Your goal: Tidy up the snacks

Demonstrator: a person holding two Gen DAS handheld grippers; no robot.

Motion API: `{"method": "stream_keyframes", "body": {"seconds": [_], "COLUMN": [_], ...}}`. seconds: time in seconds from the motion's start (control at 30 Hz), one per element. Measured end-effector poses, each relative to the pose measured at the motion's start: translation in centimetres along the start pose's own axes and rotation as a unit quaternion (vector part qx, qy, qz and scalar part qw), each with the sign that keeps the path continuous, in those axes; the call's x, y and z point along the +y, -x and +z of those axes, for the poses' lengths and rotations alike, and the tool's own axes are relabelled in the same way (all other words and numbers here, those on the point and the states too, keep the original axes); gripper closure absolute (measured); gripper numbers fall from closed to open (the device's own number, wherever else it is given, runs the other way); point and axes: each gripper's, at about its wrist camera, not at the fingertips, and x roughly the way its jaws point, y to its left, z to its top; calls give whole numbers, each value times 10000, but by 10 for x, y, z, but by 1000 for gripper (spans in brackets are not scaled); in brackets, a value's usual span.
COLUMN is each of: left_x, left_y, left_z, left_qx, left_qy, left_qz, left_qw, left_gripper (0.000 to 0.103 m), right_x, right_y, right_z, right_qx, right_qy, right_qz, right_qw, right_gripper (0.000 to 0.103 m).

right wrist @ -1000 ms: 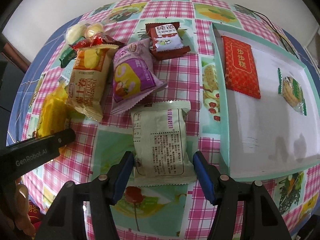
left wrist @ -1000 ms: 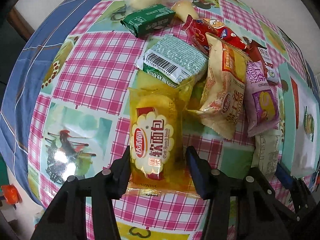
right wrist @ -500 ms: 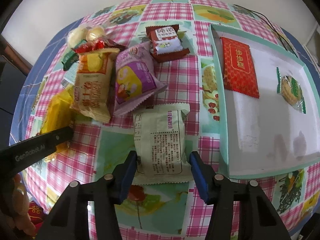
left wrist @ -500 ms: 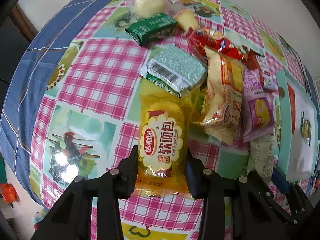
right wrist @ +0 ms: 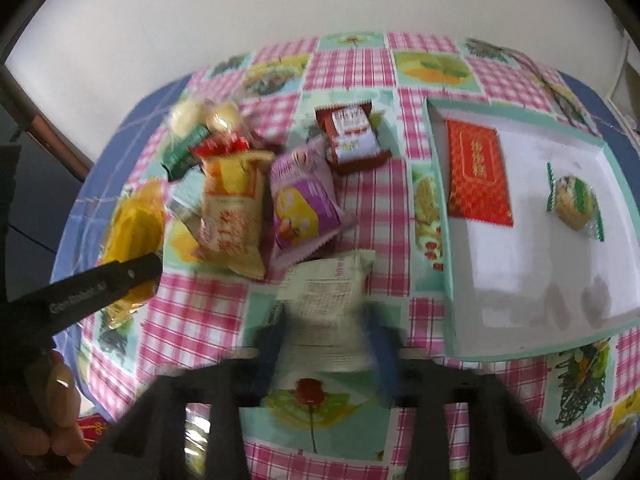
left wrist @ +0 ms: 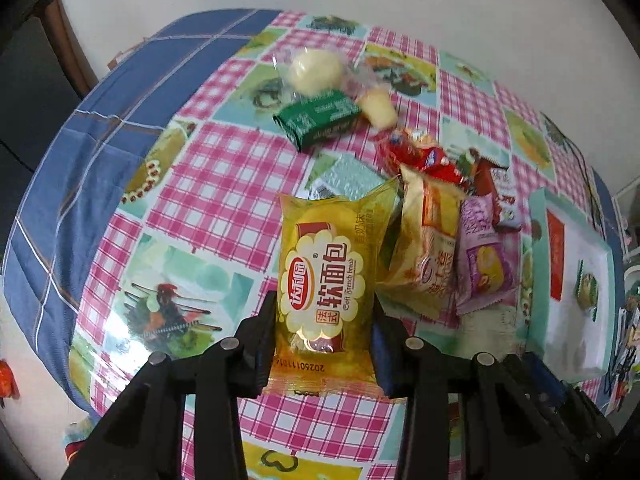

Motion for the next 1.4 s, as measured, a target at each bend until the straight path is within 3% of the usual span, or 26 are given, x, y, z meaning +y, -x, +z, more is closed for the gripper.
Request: {"method": "stream_keyframes", "body": {"seconds": [0.2,0.43,0.63,0.7,0.9,1.2,1.4], "left_x": [-2,0,3,4,6,7,5], "left_y": [4,-12,-21,-23,-27,-33,-35], "left_z": [0,-3,-7,-8,-7,-5,-5], "left_qx": [-166,202,368,403,463,554,582], "left_qy": [-45,-15,57,83,143,171,190], "left_qz": [-24,8,-3,-13,-22,-32,-44], "left_qw": [9998,9998,9993,9992,9988,9983,9981], "left_gripper": [61,61,61,61,61,61,61], "right_x": [-4,-8,-2,0,9,40,25], "right_y": [-1,-21,-38,-40,-53,-73,-72], "right_z": [0,0,2,3,6,6,6], "right_qx": [64,256,341,281,378,454,568], "right_qy": [-83,-180,-168,-195,-275,499,241], "right_qz": [111,30,-57,-123,-134,-817,-821], "right_qw": [9999,9995,9993,9993,9988,9944,9947], "right_gripper": [85,82,64,42,42,42,40]}}
